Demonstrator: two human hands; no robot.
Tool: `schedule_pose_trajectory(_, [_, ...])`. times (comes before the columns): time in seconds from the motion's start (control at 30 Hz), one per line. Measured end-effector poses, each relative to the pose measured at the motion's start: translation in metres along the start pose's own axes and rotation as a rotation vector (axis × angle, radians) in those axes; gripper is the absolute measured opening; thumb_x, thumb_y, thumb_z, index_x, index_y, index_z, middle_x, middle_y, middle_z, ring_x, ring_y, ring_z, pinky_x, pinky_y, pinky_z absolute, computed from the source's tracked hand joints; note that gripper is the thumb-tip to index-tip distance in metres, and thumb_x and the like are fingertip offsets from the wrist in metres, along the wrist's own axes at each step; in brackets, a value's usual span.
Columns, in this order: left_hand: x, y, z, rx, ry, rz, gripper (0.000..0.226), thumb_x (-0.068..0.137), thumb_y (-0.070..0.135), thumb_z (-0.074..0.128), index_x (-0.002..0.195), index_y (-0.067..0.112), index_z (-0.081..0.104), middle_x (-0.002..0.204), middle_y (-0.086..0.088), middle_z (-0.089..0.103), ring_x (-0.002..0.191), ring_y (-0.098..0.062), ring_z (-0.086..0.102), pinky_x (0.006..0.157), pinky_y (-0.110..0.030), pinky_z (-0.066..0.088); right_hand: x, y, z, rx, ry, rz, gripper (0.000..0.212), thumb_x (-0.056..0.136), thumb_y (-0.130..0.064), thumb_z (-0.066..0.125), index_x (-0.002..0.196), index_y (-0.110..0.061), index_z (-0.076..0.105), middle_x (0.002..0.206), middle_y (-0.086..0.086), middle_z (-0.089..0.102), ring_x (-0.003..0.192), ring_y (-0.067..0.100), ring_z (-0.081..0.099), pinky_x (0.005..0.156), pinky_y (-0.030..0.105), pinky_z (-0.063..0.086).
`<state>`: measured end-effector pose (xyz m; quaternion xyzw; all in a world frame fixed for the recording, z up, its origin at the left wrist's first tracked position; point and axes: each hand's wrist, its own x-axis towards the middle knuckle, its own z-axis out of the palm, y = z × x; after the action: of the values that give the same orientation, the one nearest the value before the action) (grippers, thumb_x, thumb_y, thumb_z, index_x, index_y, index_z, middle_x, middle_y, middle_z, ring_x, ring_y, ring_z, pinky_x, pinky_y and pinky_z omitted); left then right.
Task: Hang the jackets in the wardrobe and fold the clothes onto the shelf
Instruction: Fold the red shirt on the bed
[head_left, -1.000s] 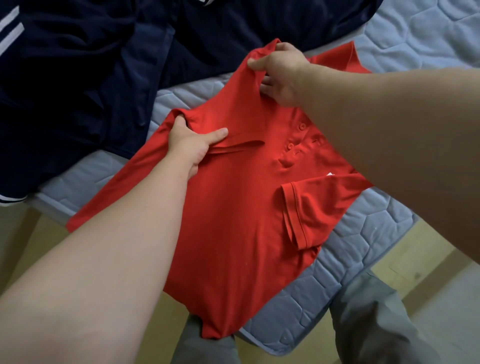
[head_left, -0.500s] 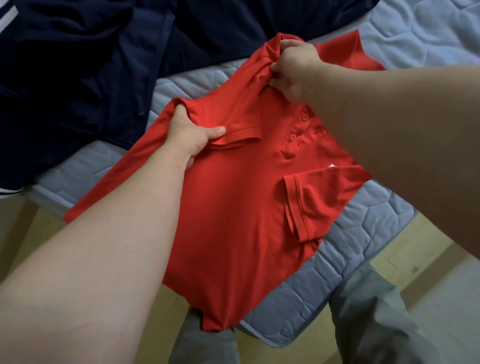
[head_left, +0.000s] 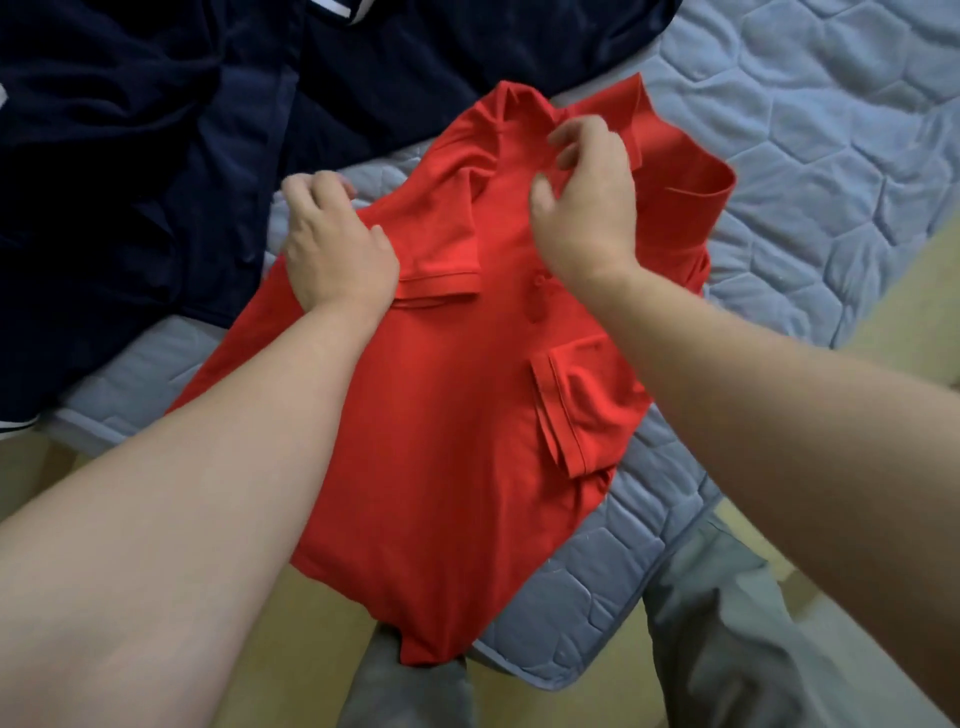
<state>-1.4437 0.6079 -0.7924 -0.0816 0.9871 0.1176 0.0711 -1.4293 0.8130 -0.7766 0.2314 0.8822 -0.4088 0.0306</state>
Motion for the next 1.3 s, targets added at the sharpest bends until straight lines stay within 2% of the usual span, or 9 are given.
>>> schedule_pose_trajectory(0.2, [0.017,0.07,0.005,-0.103,-0.253,0.239,0.048,0.095,0.032,0.06,0.136,0.013,0.046,0.145,-0.009,0.038,0.119,-0.034,0.055,0.1,-0.045,0.042,-0.033,0.064,-0.066,-0.146,0.308,0.444,0.048,0.079,-0.02,0.061,0.125,-0.012,0.051,0.131,0.014,0.046,0.124,0.032,0.045,0.106,0.034,0.029])
schedule_pose_trajectory(0.37, [0.066,0.12,0.02,0.025,-0.336,0.157,0.061,0.096,0.047,0.056,0.145,0.014,0.039,0.146,-0.012,0.042,0.131,-0.037,0.048,0.108,-0.045,0.037,-0.023,0.116,-0.077,-0.059,-0.076,0.88,0.048,0.082,-0.042,0.069,0.11,-0.003,0.066,0.117,0.023,0.066,0.114,0.037,0.062,0.095,0.041,0.049])
schedule_pose_trajectory(0.47, [0.086,0.137,0.024,0.107,-0.372,0.186,0.05,0.092,0.041,0.061,0.136,0.018,0.049,0.138,-0.014,0.053,0.127,-0.037,0.052,0.104,-0.041,0.041,-0.022,0.12,-0.076,-0.022,-0.145,0.759,0.028,0.083,-0.037,0.067,0.08,-0.009,0.068,0.093,0.018,0.073,0.094,0.036,0.069,0.086,0.043,0.055])
schedule_pose_trajectory(0.63, [0.092,0.154,0.015,0.141,-0.394,0.185,0.04,0.078,0.003,0.057,0.11,0.025,0.064,0.108,-0.012,0.071,0.101,-0.031,0.068,0.081,-0.034,0.052,-0.036,0.108,-0.073,-0.022,-0.098,0.566,0.032,0.093,-0.04,0.059,0.102,-0.009,0.059,0.096,0.006,0.067,0.101,0.033,0.063,0.079,0.032,0.042])
schedule_pose_trajectory(0.8, [0.07,0.132,-0.006,-0.494,-0.483,-0.156,0.038,0.082,-0.008,0.036,0.082,0.023,0.058,0.07,-0.005,0.059,0.053,-0.017,0.062,0.056,-0.034,0.056,-0.093,0.067,-0.069,0.016,-0.077,0.239,0.028,0.097,-0.045,0.055,0.099,-0.018,0.047,0.092,0.012,0.068,0.09,0.038,0.062,0.069,0.041,0.043])
schedule_pose_trajectory(0.97, [0.052,0.07,-0.051,-1.159,-0.499,-0.563,0.052,0.096,0.037,0.05,0.047,0.021,0.046,0.048,0.004,0.048,0.045,-0.014,0.047,0.055,-0.024,0.039,-0.148,0.026,-0.053,-0.09,-0.204,-0.262,0.023,0.093,-0.035,0.065,0.099,-0.018,0.051,0.082,0.006,0.067,0.073,0.031,0.063,0.052,0.036,0.042])
schedule_pose_trajectory(1.1, [0.024,-0.008,-0.09,-1.012,-0.421,-0.499,0.036,0.069,0.018,0.076,0.044,0.018,0.05,0.054,0.0,0.045,0.051,-0.014,0.04,0.055,-0.028,0.028,-0.198,-0.003,-0.023,-0.141,-0.502,-0.631,0.022,0.093,-0.032,0.06,0.105,-0.015,0.054,0.086,0.008,0.064,0.074,0.032,0.064,0.049,0.039,0.049])
schedule_pose_trajectory(1.2, [-0.011,-0.07,-0.105,-0.885,-0.34,-0.441,0.017,0.043,0.001,0.052,0.042,0.017,0.049,0.063,-0.006,0.047,0.054,-0.014,0.039,0.051,-0.028,0.02,-0.238,-0.016,0.006,-0.217,-0.728,-0.77,0.022,0.09,-0.023,0.065,0.104,-0.007,0.061,0.086,0.012,0.061,0.073,0.035,0.062,0.048,0.043,0.05])
schedule_pose_trajectory(1.3, [-0.05,-0.138,-0.106,-0.644,-0.283,-0.322,0.029,0.054,-0.007,0.048,0.053,0.022,0.043,0.071,-0.002,0.058,0.062,-0.011,0.049,0.05,-0.021,0.034,-0.275,-0.022,0.039,-0.347,-0.929,-0.85,0.025,0.09,-0.017,0.061,0.112,-0.006,0.059,0.091,0.012,0.058,0.075,0.035,0.06,0.045,0.041,0.047])
